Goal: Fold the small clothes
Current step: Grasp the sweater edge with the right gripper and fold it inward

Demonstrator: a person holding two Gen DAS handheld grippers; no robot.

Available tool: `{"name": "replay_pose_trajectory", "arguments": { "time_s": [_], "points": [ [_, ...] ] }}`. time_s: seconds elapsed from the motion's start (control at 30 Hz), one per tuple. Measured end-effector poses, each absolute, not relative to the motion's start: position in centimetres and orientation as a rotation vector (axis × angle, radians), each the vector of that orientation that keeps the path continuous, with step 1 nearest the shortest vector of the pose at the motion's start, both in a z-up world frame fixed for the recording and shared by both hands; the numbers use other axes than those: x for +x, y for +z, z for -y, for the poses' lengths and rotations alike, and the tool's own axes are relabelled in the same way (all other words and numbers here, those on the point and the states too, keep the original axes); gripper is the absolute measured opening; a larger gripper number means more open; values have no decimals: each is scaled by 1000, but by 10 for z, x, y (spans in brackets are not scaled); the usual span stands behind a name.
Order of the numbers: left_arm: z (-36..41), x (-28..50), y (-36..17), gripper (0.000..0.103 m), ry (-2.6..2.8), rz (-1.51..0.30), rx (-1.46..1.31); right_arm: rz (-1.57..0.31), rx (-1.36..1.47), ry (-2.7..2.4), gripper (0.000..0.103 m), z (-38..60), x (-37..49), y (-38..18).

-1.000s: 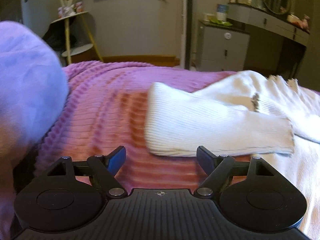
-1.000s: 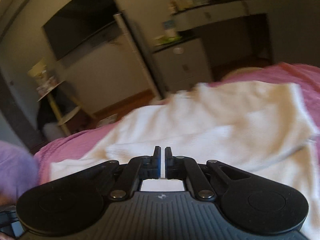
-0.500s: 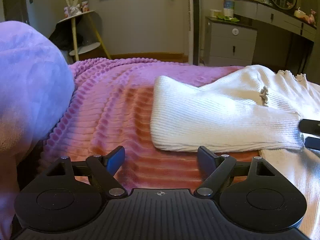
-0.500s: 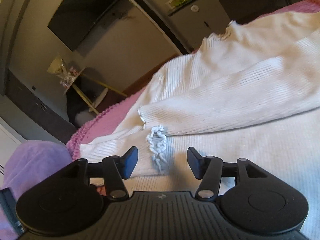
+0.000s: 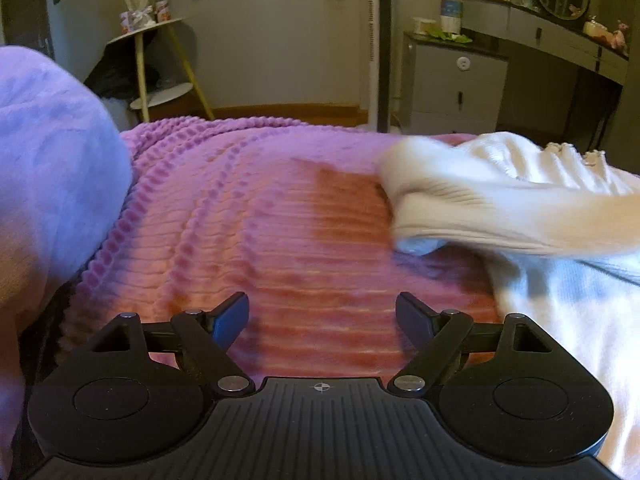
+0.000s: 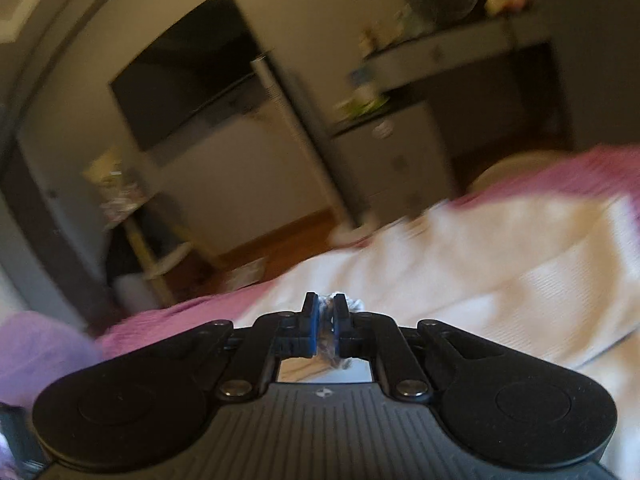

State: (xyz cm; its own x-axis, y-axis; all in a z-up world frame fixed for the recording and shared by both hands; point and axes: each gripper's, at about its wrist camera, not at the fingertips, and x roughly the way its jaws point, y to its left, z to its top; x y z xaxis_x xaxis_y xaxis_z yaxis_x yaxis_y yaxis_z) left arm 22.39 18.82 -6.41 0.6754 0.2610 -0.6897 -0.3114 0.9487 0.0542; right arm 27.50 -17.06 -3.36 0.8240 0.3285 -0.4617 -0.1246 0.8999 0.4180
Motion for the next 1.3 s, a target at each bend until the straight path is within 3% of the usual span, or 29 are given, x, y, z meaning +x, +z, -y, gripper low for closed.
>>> {"name": "replay_pose_trajectory", "arguments": {
  "time_s": [0.3,0.37,0.4,0.43,0.57,0.67,1.0,1.3],
  "points": [
    [-156,250,-71,88,281,-774,-19,-745,512,147,12,232,281,-87],
    [-153,255,-74,88,280,-777,-17,-761,536,163,29,232,283,-91],
    [-152,256,-74,88,279,-776,-18,-775,541,169,42,231,286,-93],
    [-151,257,-75,88,279,-778,-19,-780,540,178,44,230,287,-94],
    [-151,260,-78,88,283,-788,-23,-774,445,211,43,215,292,-93],
    [-151,261,-79,88,285,-785,-17,-754,358,244,9,203,290,-84],
    [-151,270,-74,88,299,-779,-34,-510,195,202,7,213,281,-23],
    [-146,274,-70,89,292,-773,-19,-593,188,59,7,258,287,-53]
  ]
}}
